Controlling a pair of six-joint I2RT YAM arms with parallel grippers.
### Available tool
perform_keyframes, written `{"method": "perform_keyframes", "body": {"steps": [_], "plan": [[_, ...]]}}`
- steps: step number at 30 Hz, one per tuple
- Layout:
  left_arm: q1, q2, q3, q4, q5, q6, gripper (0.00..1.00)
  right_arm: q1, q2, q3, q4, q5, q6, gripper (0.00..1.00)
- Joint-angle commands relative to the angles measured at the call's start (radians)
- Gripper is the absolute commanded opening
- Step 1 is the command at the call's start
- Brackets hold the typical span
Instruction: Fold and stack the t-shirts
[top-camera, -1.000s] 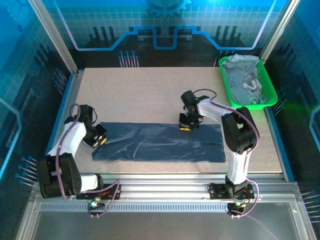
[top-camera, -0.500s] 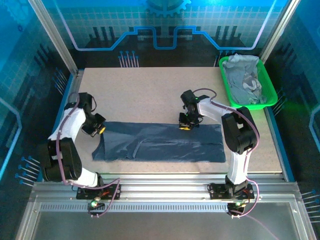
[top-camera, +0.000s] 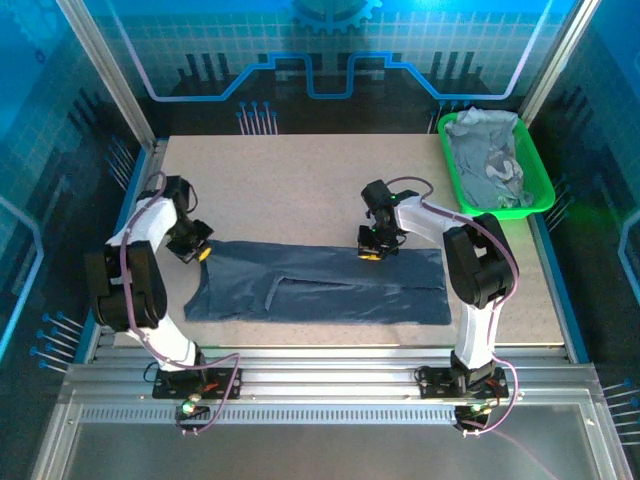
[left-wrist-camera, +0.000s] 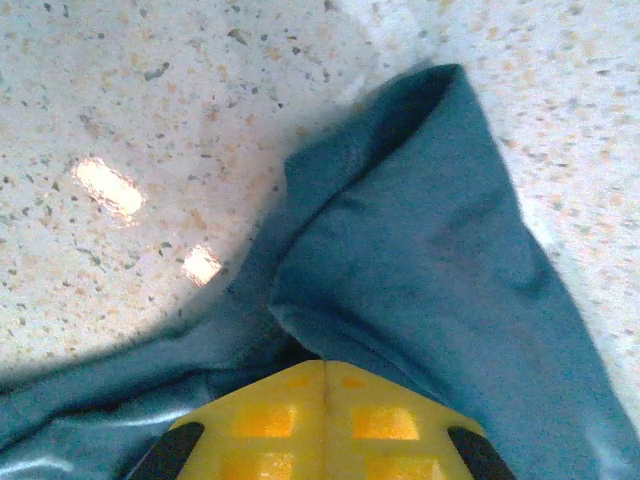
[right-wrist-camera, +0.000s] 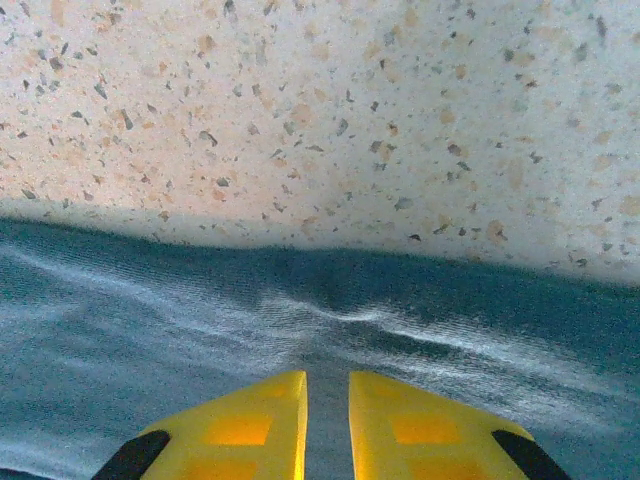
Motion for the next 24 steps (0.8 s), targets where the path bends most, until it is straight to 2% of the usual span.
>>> {"method": "perform_keyframes", "body": {"steps": [1, 5, 9, 12, 16, 20, 24], "plan": [[-0.004, 0.062, 0.047, -0.011, -0.046, 0.043, 0.02, 0.015, -0.007, -0.011, -0.028, 0.023, -0.006, 0.20], [-0.019, 0.061, 0.083, -0.039, -0.141, 0.057, 0.34, 0.015, -0.018, -0.011, -0.035, 0.035, -0.008, 0.20], [-0.091, -0.067, 0.080, -0.075, -0.251, 0.050, 0.43, 0.015, -0.044, -0.015, -0.043, 0.058, -0.012, 0.20], [-0.143, -0.181, 0.014, -0.096, -0.203, -0.026, 0.42, 0.013, -0.075, -0.031, -0.053, 0.086, -0.018, 0.20], [-0.217, -0.245, -0.136, -0.015, -0.011, -0.191, 0.34, -0.017, -0.114, -0.078, -0.049, 0.083, -0.021, 0.20], [-0.231, -0.173, -0.206, 0.137, 0.111, -0.338, 0.23, -0.065, -0.114, -0.106, -0.057, 0.062, -0.043, 0.20], [-0.238, -0.037, -0.142, 0.181, 0.120, -0.348, 0.22, -0.106, -0.084, -0.115, -0.095, 0.052, -0.041, 0.19]]}}
